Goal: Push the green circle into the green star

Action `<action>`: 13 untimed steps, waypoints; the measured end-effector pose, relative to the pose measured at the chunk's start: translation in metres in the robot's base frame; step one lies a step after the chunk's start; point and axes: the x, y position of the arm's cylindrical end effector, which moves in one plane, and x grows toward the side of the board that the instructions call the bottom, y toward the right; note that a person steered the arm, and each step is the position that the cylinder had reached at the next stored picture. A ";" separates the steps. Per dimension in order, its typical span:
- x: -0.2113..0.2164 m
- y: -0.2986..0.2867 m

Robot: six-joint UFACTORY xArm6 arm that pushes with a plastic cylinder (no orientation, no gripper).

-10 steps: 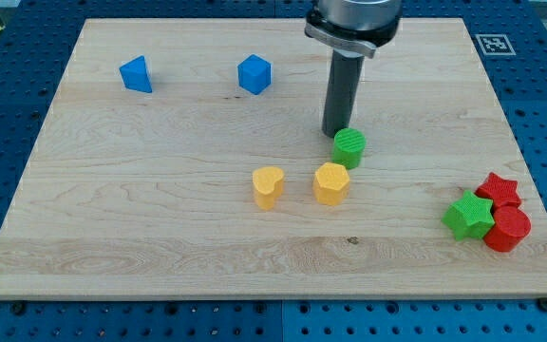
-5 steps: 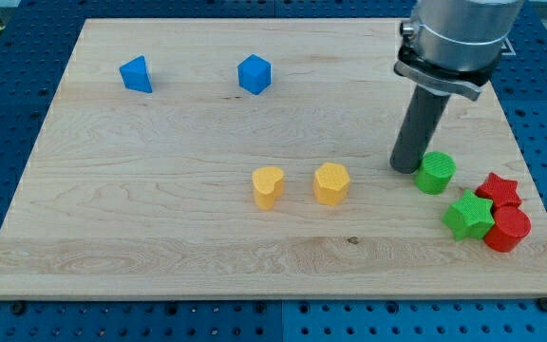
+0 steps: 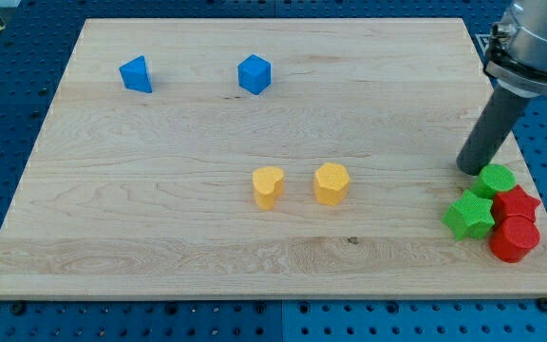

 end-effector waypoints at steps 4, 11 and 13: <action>0.031 0.088; 0.002 0.021; 0.014 0.006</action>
